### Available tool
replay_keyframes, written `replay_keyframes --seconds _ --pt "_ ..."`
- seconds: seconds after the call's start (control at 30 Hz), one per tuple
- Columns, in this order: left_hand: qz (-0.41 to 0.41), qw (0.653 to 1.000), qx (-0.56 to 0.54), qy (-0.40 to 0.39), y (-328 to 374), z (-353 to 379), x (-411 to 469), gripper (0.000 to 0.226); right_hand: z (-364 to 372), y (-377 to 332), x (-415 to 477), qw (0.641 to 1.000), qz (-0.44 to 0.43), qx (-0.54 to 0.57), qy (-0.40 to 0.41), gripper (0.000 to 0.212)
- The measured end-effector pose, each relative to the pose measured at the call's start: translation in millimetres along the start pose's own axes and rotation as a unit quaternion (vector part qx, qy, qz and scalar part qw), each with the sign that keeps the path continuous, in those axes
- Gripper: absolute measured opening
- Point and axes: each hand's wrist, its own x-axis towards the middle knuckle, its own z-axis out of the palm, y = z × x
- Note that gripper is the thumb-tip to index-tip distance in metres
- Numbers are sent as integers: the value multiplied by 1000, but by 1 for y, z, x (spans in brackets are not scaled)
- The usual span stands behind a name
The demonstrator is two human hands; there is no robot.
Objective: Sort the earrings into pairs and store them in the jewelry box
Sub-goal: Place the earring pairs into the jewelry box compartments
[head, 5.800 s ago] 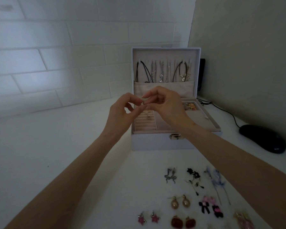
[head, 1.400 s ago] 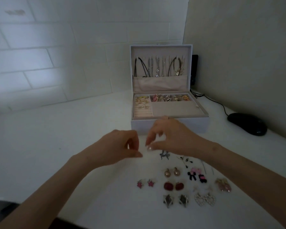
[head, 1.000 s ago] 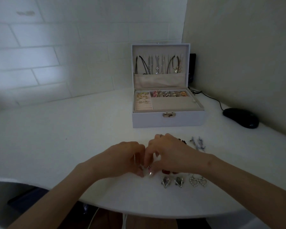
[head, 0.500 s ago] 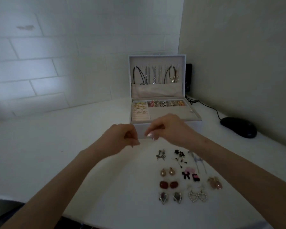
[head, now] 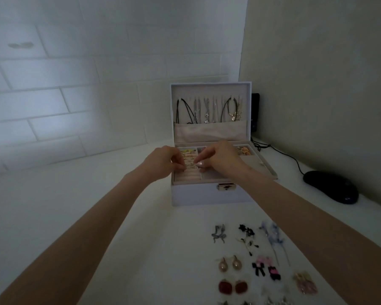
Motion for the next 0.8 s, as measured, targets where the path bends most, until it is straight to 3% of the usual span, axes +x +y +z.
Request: replay_keyframes --seconds 0.27,0.6,0.8 --pt "0 999 24 -37 1 -2 13 13 9 1 16 998 13 -61 6 16" --pt "5 998 55 8 4 4 12 10 16 -2 21 992 24 -123 10 21" --pt "22 987 144 71 13 8 4 11 17 4 19 991 -15 -127 26 15"
